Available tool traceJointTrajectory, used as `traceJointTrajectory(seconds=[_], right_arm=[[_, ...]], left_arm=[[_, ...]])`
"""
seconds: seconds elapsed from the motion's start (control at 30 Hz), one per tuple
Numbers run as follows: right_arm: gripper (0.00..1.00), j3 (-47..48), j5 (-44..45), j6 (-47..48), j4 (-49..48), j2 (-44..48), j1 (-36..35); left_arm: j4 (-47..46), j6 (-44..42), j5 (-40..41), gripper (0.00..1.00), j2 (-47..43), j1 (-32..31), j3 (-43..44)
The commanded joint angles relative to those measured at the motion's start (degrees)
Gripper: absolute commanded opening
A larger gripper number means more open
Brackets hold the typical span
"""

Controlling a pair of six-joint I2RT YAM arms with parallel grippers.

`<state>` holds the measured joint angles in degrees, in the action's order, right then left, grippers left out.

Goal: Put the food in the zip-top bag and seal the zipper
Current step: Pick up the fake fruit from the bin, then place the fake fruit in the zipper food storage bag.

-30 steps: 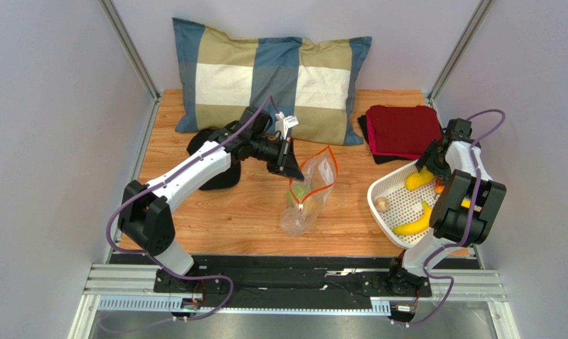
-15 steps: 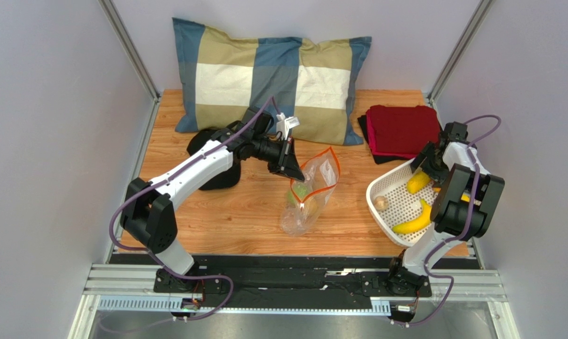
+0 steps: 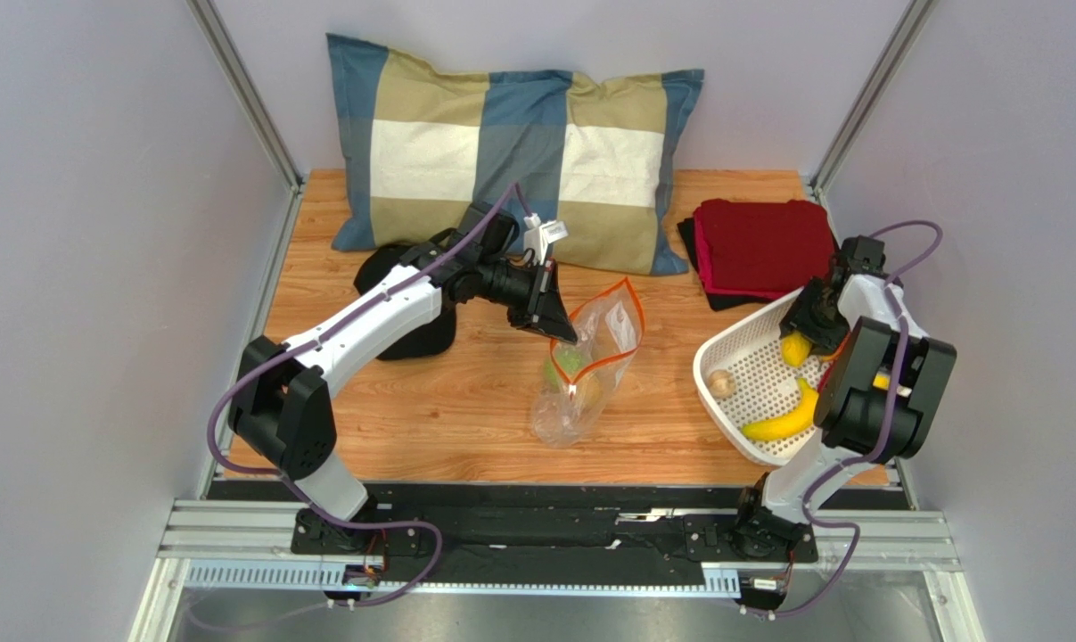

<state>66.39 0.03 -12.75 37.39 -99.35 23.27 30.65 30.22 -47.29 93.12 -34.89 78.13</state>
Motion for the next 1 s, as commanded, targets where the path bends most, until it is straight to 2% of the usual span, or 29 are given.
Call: traceJointTrajectory(seconds=[0.0,0.07,0.1,0.13,0.2,0.23,0.33,0.5,0.7,0.97], right_arm=[[0.28,4.3,-4.3,4.1,4.0,8.2,-0.2],[0.21,7.4,-9.3,5.6,7.5,11.2,-0.3],[0.12,8.7,-13.2,6.6,10.0,12.2,-0.4],[0.08,9.9,-21.6,7.6,11.5,13.5,-0.7],[0.01,13.8,-28.8,8.1,15.2,14.6,-3.0],[0.00,15.0,-33.8,7.8,16.0,15.1,-4.4],[0.00,18.8,-39.5,5.3,15.3,17.4,-12.3],[0.00,21.1,-38.5,-0.9,6.9,20.4,-30.0],[0.00,17.4,-31.3,-5.5,0.9,22.5,-45.6],[0.00,6.6,-24.0,-9.4,-0.7,23.6,-52.0]], left_arm=[[-0.6,-1.2,-0.1,0.00,-0.7,-0.3,1.9],[-0.2,-1.4,0.0,0.00,-0.8,-0.3,2.0],[0.1,-1.8,0.4,0.00,-1.1,-0.3,2.2],[0.2,-2.1,0.4,0.00,-1.3,-0.3,2.2],[0.6,-2.6,0.7,0.00,-1.5,-0.2,2.3],[0.7,-2.7,0.7,0.00,-1.5,-0.3,2.2],[0.7,-2.7,0.8,0.00,-1.5,-0.3,2.1],[0.6,-2.6,1.3,0.00,-1.5,-0.3,2.4],[0.8,-2.8,3.2,0.00,-2.1,-0.3,2.6],[0.8,-1.9,5.3,0.00,-2.7,0.1,1.9]])
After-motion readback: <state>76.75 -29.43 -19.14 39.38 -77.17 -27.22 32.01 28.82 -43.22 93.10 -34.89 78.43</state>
